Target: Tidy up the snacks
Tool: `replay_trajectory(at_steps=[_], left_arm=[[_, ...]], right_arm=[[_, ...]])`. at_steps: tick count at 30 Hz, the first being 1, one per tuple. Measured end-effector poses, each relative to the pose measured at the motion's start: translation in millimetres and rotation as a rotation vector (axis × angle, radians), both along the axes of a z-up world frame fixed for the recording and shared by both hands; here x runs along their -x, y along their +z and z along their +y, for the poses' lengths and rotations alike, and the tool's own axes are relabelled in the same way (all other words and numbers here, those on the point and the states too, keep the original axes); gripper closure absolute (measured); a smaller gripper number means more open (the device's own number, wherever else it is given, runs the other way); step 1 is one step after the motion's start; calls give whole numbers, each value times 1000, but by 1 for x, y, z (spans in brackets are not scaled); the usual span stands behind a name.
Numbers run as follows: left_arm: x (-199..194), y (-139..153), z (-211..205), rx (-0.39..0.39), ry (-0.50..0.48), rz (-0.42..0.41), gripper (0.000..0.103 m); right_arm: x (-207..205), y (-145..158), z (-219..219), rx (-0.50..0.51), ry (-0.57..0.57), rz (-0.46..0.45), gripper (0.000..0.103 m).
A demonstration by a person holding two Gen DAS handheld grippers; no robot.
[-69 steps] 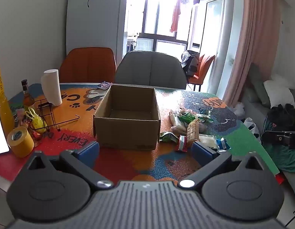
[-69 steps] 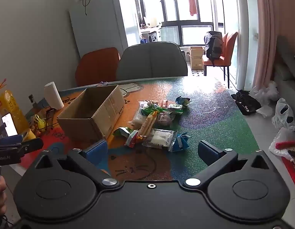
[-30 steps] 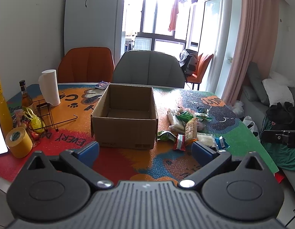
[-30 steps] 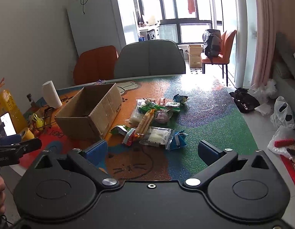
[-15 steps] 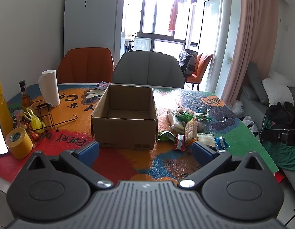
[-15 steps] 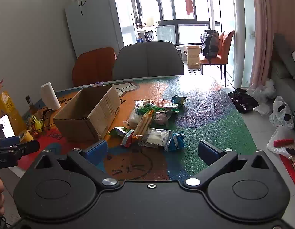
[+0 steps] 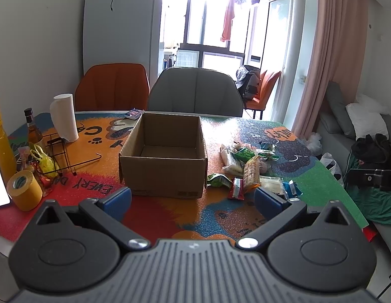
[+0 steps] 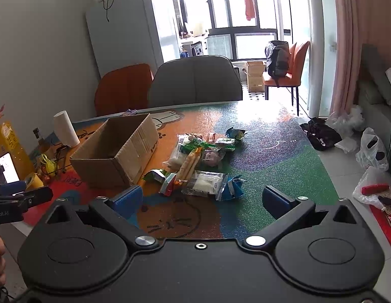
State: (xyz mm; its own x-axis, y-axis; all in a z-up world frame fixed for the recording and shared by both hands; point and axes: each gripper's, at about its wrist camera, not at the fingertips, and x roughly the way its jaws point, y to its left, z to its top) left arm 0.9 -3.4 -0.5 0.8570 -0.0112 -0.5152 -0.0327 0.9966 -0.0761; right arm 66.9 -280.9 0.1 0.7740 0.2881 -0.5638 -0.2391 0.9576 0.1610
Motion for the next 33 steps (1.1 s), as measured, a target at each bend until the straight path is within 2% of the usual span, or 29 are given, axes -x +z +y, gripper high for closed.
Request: replay_trajectory(at_steps=[20,26,30,33], left_arm=[[-3,-5,-6,10,-5,-1,0],[-24,-17,-5,13,1,22,0],[-49,-27,-5,47,-14,33,0],[-64,-31,-12,17,-3,24,0]], right_arm=[[0,-2,4,6,5,1,0],[-11,-14,6,15,-3,17,0],[-21,-26,3,23,-10,34,0],[-31,-37,-4,19,-15,52,0]])
